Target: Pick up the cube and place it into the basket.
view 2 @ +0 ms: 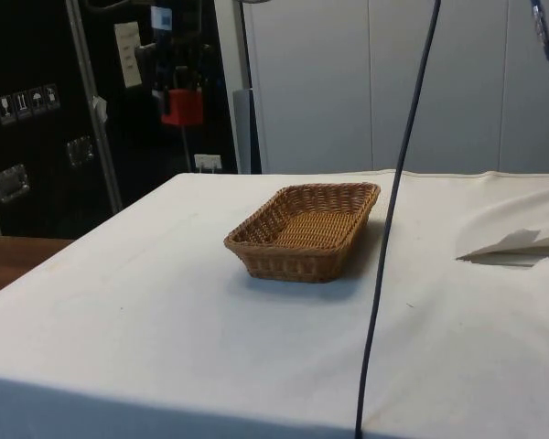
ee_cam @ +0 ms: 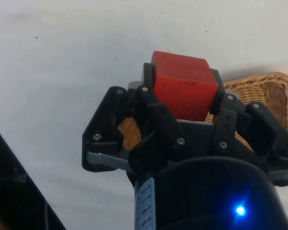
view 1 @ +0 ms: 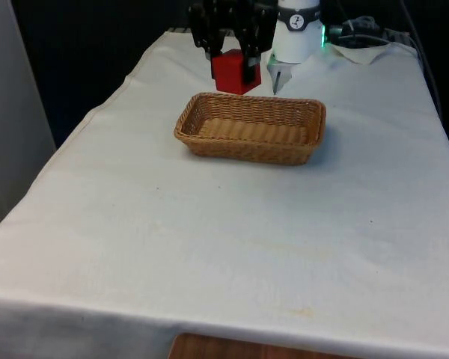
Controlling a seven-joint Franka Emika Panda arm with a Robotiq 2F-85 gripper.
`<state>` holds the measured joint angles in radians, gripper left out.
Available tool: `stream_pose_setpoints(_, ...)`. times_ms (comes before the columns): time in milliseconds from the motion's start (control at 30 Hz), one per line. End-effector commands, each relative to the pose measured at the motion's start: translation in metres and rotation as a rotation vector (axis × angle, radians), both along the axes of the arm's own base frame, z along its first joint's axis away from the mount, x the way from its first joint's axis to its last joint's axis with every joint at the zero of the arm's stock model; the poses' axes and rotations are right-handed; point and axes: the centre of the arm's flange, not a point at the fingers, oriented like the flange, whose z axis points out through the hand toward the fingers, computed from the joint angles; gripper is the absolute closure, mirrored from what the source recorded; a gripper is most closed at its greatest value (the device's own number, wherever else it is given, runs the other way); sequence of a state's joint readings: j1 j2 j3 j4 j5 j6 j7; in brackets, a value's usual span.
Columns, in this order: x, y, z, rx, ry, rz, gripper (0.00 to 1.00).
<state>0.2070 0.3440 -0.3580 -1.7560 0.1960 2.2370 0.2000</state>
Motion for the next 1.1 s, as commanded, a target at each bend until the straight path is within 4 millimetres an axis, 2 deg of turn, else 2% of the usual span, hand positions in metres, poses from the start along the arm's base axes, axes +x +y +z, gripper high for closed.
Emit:
stream_pose_setpoints(0,-0.003,0.003,0.001,-0.002,-0.008,0.004,0.98)
stream_pose_setpoints(100,-0.003,0.004,0.0,0.004,0.004,0.007,0.98)
stream_pose_setpoints(400,-0.011,0.03,-0.001,0.011,0.009,0.058,0.98)
stream_pose_setpoints(567,-0.016,0.036,-0.003,0.015,0.017,0.081,0.98)
stream_pose_setpoints(700,-0.024,0.035,-0.005,0.019,0.024,0.095,0.98)
stream_pose_setpoints(733,-0.021,0.035,-0.006,0.022,0.032,0.091,0.98)
stream_pose_setpoints(1033,-0.045,0.03,-0.006,0.029,0.028,0.121,0.98)
stream_pose_setpoints(1067,-0.043,0.031,-0.008,0.034,0.039,0.119,0.98)
